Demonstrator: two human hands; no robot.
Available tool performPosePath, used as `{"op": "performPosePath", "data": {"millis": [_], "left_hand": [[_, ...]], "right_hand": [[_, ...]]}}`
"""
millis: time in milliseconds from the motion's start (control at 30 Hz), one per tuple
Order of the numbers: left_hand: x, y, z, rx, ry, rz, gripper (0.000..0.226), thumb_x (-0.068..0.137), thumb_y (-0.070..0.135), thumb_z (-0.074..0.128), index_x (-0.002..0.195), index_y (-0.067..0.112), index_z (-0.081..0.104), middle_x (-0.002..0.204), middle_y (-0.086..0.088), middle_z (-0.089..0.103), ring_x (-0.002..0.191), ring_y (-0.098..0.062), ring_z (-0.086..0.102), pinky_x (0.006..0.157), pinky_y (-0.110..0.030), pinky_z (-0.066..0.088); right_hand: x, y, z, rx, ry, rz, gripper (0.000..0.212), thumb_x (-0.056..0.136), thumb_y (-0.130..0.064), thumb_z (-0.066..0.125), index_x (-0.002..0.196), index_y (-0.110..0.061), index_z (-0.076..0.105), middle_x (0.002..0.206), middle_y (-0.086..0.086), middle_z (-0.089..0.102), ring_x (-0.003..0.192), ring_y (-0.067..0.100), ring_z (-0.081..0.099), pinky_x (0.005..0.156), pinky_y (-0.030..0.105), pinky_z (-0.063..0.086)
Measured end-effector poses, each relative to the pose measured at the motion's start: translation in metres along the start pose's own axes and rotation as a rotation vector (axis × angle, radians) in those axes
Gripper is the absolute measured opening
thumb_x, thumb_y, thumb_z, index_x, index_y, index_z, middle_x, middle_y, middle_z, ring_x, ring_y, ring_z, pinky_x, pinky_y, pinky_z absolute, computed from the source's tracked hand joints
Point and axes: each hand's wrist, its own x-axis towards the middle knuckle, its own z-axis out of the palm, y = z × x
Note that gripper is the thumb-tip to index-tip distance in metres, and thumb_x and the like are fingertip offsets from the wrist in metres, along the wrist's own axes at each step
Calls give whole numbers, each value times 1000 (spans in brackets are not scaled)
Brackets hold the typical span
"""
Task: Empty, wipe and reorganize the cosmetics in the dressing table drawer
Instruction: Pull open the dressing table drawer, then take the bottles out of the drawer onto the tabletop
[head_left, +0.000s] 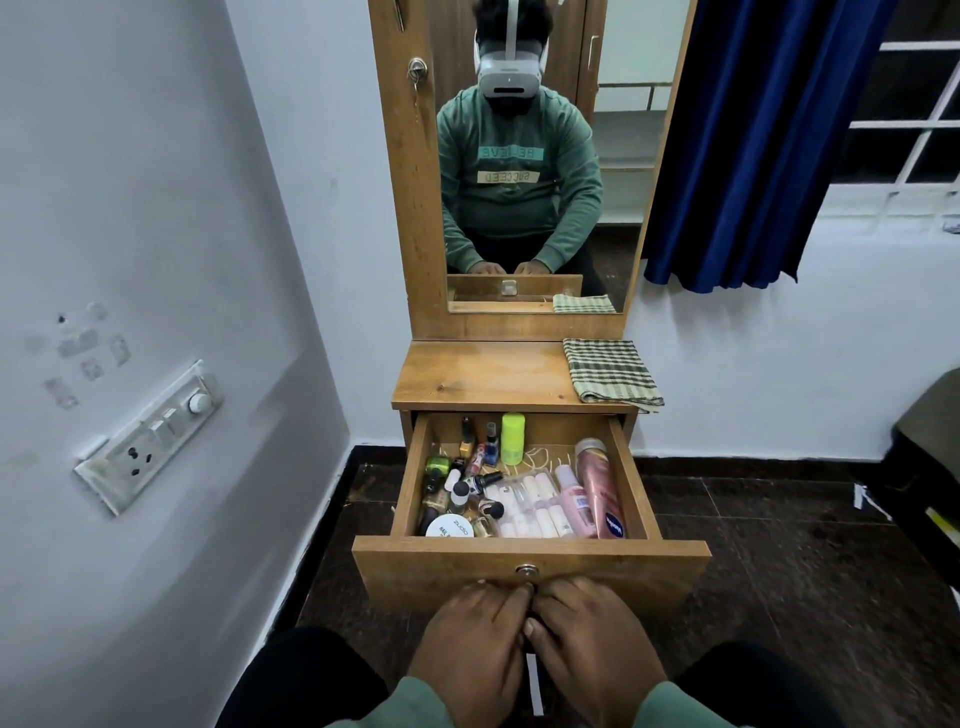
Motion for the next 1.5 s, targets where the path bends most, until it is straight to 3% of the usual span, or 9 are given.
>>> {"op": "performPosePath", "data": {"millis": [167,333,633,833,933,1133,1233,1300,1500], "left_hand": [[-5,2,-1,-14,-32,30,57,56,40,82,108,19,79,87,8,75,79,-11,72,75,-18,57],[-10,5,-1,-36,-48,40,58,54,42,80,108,21,79,86,10,74,78,-10,71,73,-16,56],[-16,8,-3,-48,-68,38,53,65,39,76,115,23,75,91,10,74,82,-12,71,75,-19,57],[-16,13,-12,-35,-59,40,51,66,37,75,114,22,74,92,8,74,83,-14,72,75,-20,58],[-17,18,-21,-46,-50,33,51,71,36,69,119,18,72,93,6,74,83,-16,71,76,-21,57],[1,17,-57,-186,146,-60,38,85,28,55,123,22,55,102,4,68,93,-18,62,82,-33,50],[25,-8,-74,-193,215,-146,32,91,26,55,123,29,52,103,9,68,93,-12,58,81,-31,48],[46,-37,-78,-147,191,-213,35,92,25,60,126,29,54,107,8,70,97,-15,61,84,-34,49],[91,-111,-65,93,-100,-389,25,88,35,66,109,24,58,107,-3,72,102,-28,62,85,-38,44]], "right_hand": [[-7,-3,-2,0,20,-50,24,91,-39,57,84,-25,75,85,-9,68,78,17,67,62,28,53],[-13,-5,-4,15,1,-64,10,85,-35,74,84,-25,76,85,-9,68,79,17,67,65,26,54],[-15,-11,-7,0,14,-65,27,90,-41,55,83,-27,77,86,-13,70,79,13,68,65,24,54],[-15,-17,-16,3,-39,-49,11,82,-38,74,82,-27,77,85,-13,70,78,13,68,66,23,53],[-15,-21,-27,14,-15,-54,16,85,-37,64,78,-27,75,84,-12,70,76,14,67,66,24,51],[20,-30,-64,173,99,-33,16,91,-34,61,82,-23,70,84,-8,66,77,17,61,69,34,53],[60,-29,-73,224,128,37,19,94,-38,60,90,-25,73,91,-11,71,84,9,61,76,24,48],[92,-21,-67,229,115,82,12,97,-34,65,97,-26,74,97,-12,72,89,5,58,78,22,42],[177,8,-23,130,54,201,13,97,-27,67,109,-27,72,107,-9,73,95,13,60,88,36,53]]}}
